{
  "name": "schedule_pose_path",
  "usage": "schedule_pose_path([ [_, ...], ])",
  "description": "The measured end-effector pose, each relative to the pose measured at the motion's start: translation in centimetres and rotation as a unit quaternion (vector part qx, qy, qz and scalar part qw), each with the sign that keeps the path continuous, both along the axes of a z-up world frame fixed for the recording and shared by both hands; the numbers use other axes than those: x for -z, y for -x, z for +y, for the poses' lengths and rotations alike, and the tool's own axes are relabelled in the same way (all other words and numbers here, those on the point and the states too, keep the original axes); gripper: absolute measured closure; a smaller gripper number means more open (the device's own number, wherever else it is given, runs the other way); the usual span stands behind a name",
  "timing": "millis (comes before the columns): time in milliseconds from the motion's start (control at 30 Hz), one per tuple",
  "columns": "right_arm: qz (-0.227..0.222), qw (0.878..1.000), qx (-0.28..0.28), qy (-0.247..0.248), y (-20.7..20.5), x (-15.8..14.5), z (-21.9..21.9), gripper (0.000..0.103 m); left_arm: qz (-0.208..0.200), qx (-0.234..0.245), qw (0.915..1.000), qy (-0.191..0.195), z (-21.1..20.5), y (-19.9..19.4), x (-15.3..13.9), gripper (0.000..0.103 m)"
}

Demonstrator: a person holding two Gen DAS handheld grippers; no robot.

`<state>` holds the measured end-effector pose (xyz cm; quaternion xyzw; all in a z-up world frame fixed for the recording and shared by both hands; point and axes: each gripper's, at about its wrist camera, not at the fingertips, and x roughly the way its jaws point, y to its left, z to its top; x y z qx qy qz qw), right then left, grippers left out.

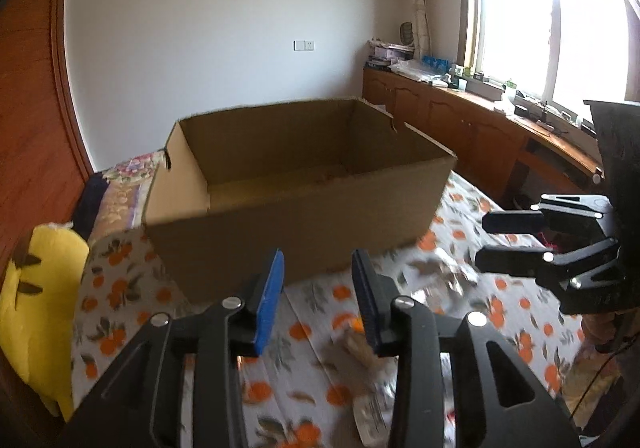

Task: Organize snacks
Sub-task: 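Move both open tools back toward the remaining snacks on the table, then lower left tool around white red-edged packet while right tool straddles long white pouch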

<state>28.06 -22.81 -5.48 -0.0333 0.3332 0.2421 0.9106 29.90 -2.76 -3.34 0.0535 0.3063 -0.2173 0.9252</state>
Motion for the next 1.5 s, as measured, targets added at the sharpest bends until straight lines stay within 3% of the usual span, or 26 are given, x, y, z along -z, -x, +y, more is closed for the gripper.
schedule_pose_path([
  [100,0.016,1.0,0.012,0.008,1.5,1.9,0.0,0.047,0.008,-0.003,1.0,0.003,0.3,1.7,1.1,0.067],
  [367,0.045,0.999,0.003,-0.02,3.1,5.4,-0.1,0.042,0.025,-0.013,0.9996,-0.001,1.0,5.4,4.6,0.066],
  [533,0.056,0.998,0.013,-0.023,3.0,7.2,0.3,0.042,0.046,-0.032,0.9979,0.033,2.4,7.1,6.3,0.066],
  [667,0.07,0.997,0.013,-0.031,2.7,8.3,0.6,0.042,0.052,-0.043,0.9972,0.033,2.8,8.2,7.1,0.066],
  [1067,0.111,0.993,-0.023,-0.031,3.9,9.2,0.1,0.038,0.062,-0.053,0.9962,0.031,3.3,9.8,7.8,0.066],
  [1500,0.087,0.994,-0.06,0.035,4.8,9.0,2.9,0.023,0.056,-0.048,0.9969,0.029,3.0,10.6,7.2,0.066],
])
